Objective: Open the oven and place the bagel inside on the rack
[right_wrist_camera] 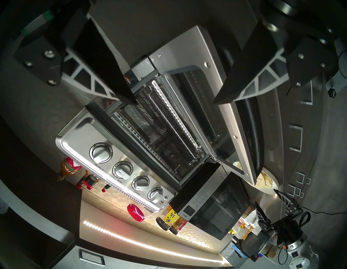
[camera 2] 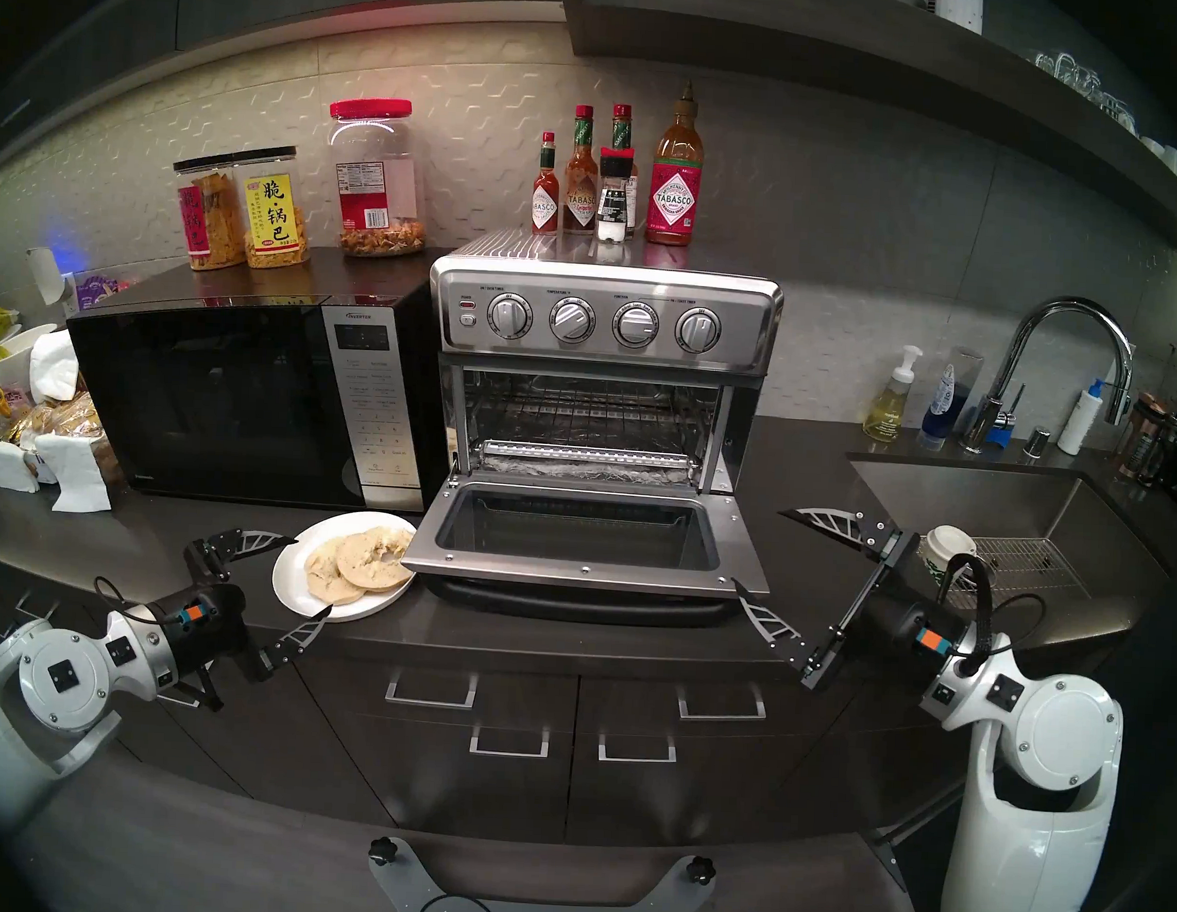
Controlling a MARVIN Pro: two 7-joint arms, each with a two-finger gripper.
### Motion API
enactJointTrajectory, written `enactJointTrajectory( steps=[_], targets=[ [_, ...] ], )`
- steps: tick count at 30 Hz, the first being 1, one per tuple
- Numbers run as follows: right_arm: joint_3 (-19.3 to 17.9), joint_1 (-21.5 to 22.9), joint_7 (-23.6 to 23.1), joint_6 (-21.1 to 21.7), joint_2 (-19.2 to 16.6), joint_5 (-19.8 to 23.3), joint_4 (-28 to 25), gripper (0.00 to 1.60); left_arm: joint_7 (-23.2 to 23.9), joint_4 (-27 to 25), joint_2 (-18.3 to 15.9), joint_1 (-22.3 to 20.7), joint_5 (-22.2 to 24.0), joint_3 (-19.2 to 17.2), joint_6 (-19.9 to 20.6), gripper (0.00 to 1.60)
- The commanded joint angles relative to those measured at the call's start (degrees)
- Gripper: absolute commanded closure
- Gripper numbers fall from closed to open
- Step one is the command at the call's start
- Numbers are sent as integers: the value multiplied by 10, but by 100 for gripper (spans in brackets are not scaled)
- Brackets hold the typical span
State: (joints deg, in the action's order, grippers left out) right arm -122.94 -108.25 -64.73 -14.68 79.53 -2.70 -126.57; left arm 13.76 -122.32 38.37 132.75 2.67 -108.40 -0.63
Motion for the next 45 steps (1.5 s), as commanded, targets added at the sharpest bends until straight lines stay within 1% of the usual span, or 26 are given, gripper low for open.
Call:
enactJointTrajectory(
  steps=[1,9,10,14,18,20,22,26,28,30,36,37,43,45],
  targets=[
    [1,4,0,1,0,6,-6,0,-8,-8,0,-3,-10,-3,-1,0],
    [1,4,0,1,0,6,-6,0,-30,-4,6,-9,-38,10,-6,0],
    [1,4,0,1,0,6,-6,0,-37,-4,6,-10,-49,13,-4,0],
    [1,4,0,1,0,6,-6,0,-49,-3,9,-13,-63,21,-2,0],
    [1,5,0,1,0,6,-6,0,-61,1,17,-20,-72,31,-7,0],
    [1,5,0,1,1,6,-6,0,-68,8,31,-30,-53,40,-28,0],
    [1,5,0,1,1,6,-6,0,-69,9,33,-32,-52,42,-30,0],
    [1,5,0,1,1,6,-6,0,-70,16,44,-41,-27,49,-52,0],
    [1,5,0,1,1,6,-6,0,-69,15,42,-40,-26,49,-50,0],
    [1,5,0,1,1,6,-6,0,-64,16,43,-41,-13,48,-55,0],
    [1,5,0,1,1,6,-6,0,-59,14,39,-37,-8,44,-52,0],
    [1,5,0,1,1,6,-6,0,-56,16,39,-38,-2,43,-57,0],
    [1,5,0,1,1,6,-6,0,-52,20,38,-37,0,41,-67,0],
    [1,5,0,1,1,6,-6,0,-52,21,35,-37,-6,40,-69,0]
  ],
)
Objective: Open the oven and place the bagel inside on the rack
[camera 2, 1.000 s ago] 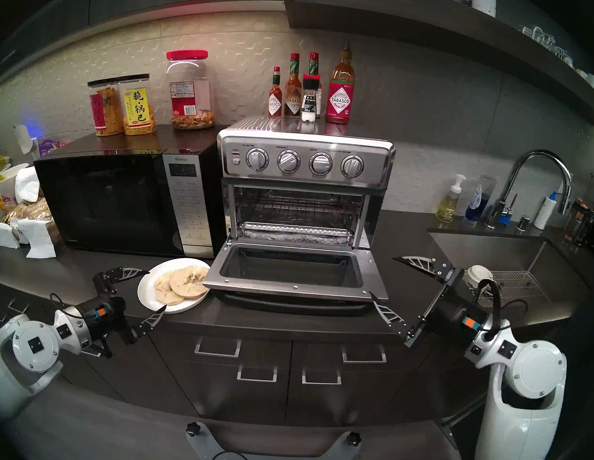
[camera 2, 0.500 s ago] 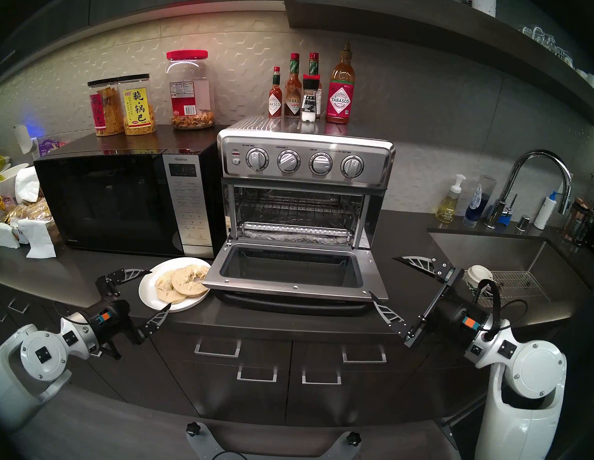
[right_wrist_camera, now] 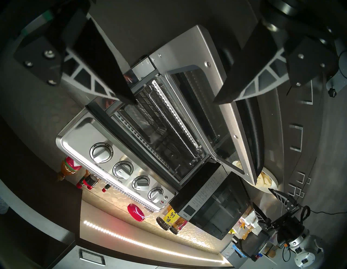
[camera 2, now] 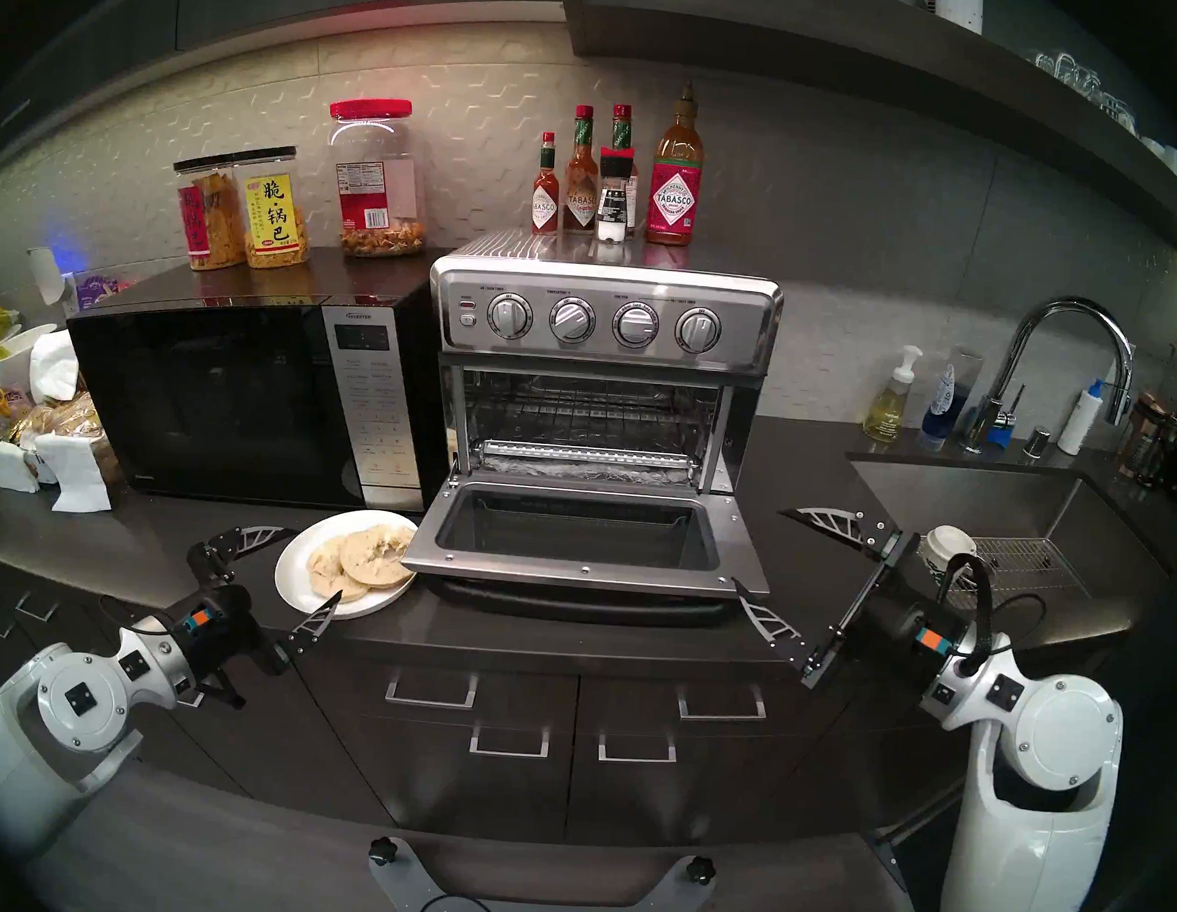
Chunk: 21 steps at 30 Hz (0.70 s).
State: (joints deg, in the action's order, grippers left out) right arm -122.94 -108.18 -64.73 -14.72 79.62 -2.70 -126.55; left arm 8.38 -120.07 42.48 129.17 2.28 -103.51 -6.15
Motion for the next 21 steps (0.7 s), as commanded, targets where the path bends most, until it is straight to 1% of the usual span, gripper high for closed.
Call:
enactJointTrajectory(
  steps=[1,3,6,7,9,11,17,20,21],
  targets=[
    [1,4,0,1,0,6,-6,0,6,0,-5,-1,4,-9,-18,0],
    [1,4,0,1,0,6,-6,0,9,-1,-8,1,0,-12,-15,0],
    [1,4,0,1,0,6,-6,0,14,-1,-7,1,5,-14,-15,0],
    [1,4,0,1,0,6,-6,0,16,0,-3,-1,15,-14,-21,0],
    [1,4,0,1,0,6,-6,0,17,1,0,-2,18,-13,-23,0],
    [1,4,0,1,0,6,-6,0,21,3,4,-5,32,-12,-31,0],
    [1,4,0,1,0,6,-6,0,25,10,9,-9,38,-10,-46,0],
    [1,4,0,1,0,6,-6,0,28,7,3,-6,30,-14,-36,0],
    [1,4,0,1,0,6,-6,0,26,3,1,-3,21,-16,-25,0]
  ],
)
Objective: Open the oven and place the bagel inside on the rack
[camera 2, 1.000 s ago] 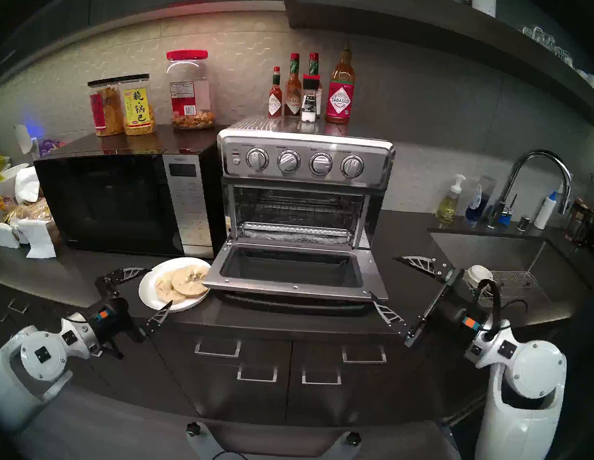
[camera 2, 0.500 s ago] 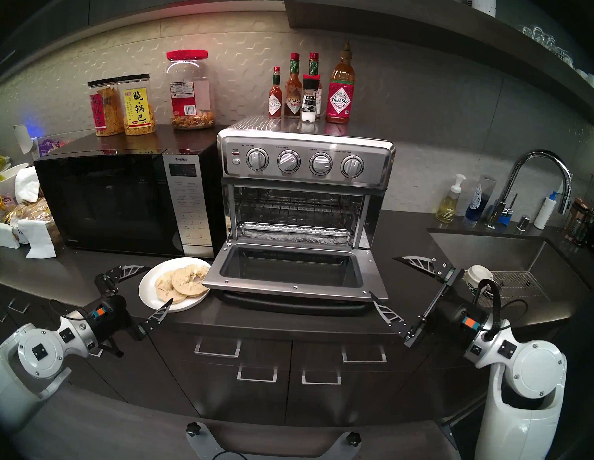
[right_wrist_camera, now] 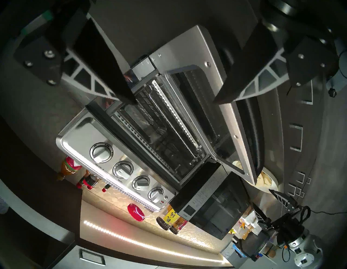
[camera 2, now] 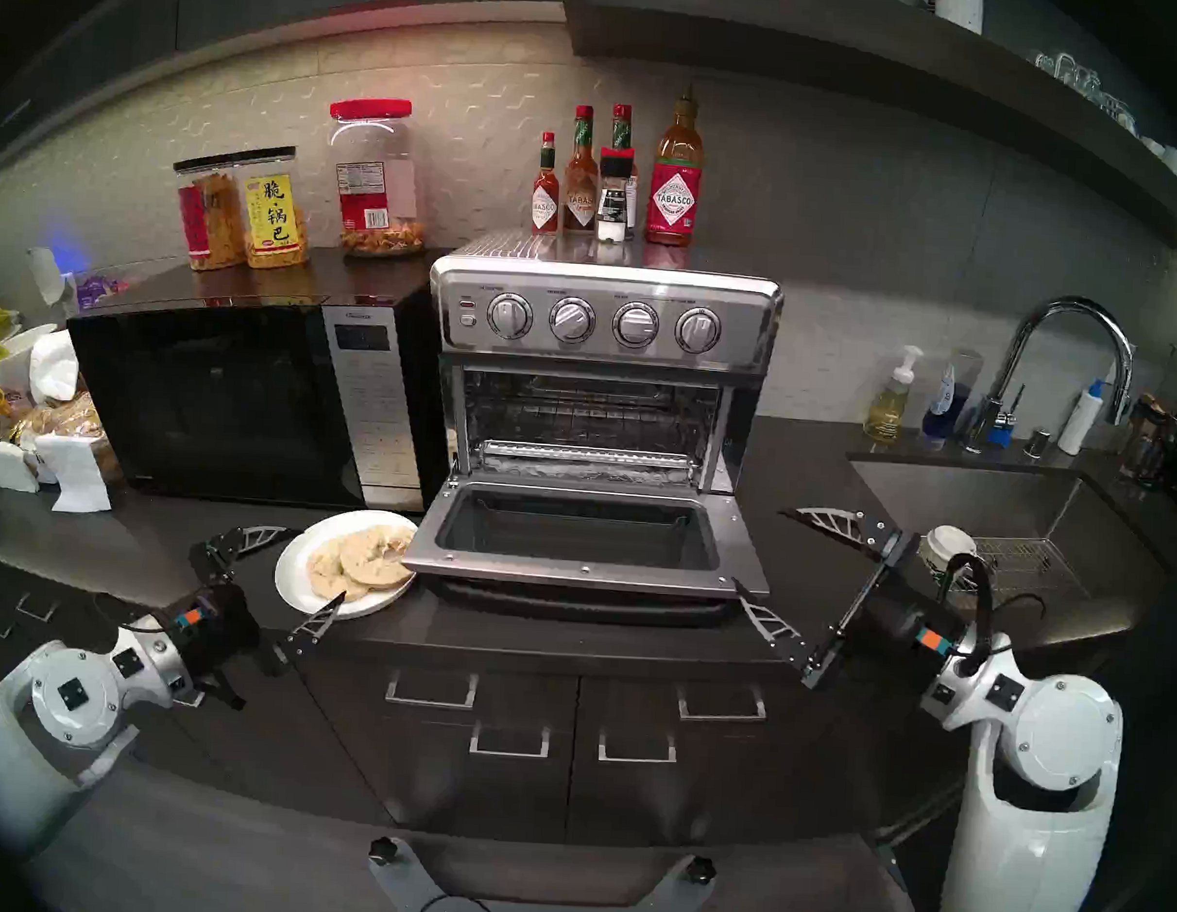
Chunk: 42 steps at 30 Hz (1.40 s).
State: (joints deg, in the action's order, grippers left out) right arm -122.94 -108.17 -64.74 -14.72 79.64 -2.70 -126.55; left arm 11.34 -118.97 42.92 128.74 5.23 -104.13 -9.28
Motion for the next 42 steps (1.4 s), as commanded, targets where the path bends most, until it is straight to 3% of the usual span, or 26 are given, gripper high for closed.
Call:
enactJointTrajectory(
  steps=[1,13,17,22,27,35,42],
  targets=[
    [1,4,0,1,0,6,-6,0,-6,-8,-4,1,-16,-9,6,0],
    [1,4,0,1,0,6,-6,0,-4,-9,0,0,-21,-10,7,0],
    [1,4,0,1,0,6,-6,0,11,-1,-20,-41,-15,10,18,0],
    [1,4,0,1,0,5,-6,0,13,-27,-22,-40,-13,-7,21,0],
    [1,4,0,1,0,5,-6,0,19,-64,-14,-16,-6,-46,23,0],
    [1,4,0,1,0,5,-6,0,31,-92,-31,47,-96,-78,52,0],
    [1,4,0,1,0,6,-6,0,34,-85,-3,93,-135,-123,44,0]
  ],
)
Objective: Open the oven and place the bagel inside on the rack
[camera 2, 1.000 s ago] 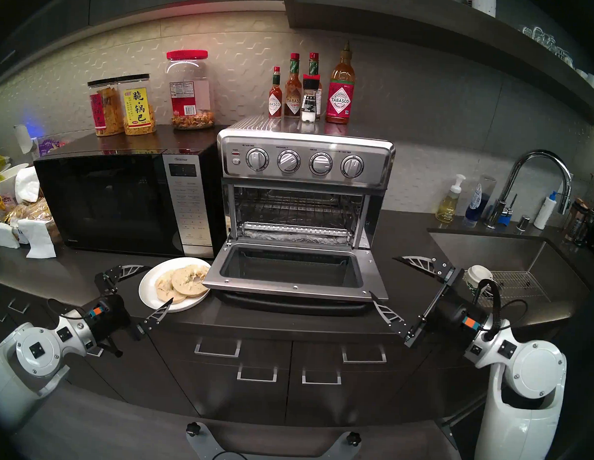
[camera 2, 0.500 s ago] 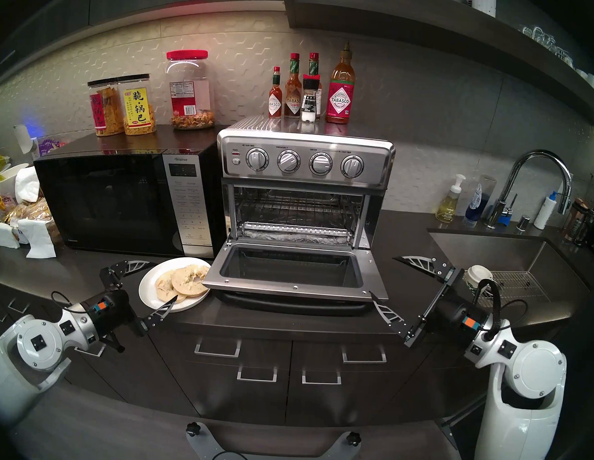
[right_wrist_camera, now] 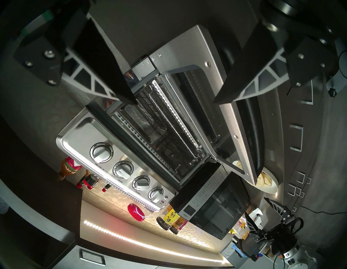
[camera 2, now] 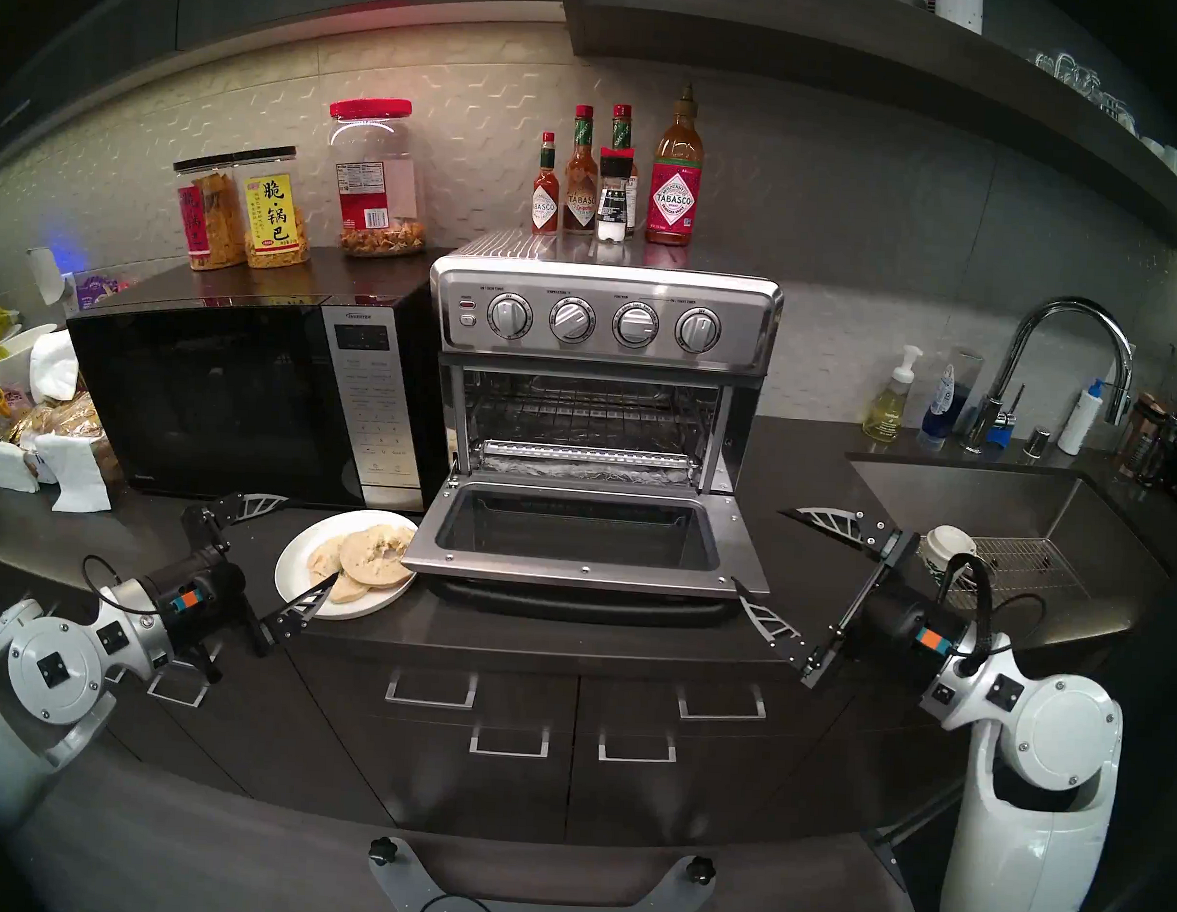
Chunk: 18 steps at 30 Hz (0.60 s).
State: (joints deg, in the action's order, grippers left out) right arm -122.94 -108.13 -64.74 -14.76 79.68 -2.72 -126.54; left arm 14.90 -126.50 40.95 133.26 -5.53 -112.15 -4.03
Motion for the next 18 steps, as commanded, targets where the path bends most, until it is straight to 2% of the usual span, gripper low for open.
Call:
enactJointTrajectory(
  steps=[1,4,9,18],
  targets=[
    [1,4,0,1,0,6,-6,0,-2,-9,16,48,-28,-42,-8,0],
    [1,4,0,2,0,6,-6,0,7,-17,21,50,-27,-67,-10,0],
    [1,4,0,2,0,6,-6,0,29,-28,9,47,-29,-85,-1,0],
    [1,4,-1,2,0,6,-6,0,55,-20,-18,22,-41,-76,23,0]
  ],
)
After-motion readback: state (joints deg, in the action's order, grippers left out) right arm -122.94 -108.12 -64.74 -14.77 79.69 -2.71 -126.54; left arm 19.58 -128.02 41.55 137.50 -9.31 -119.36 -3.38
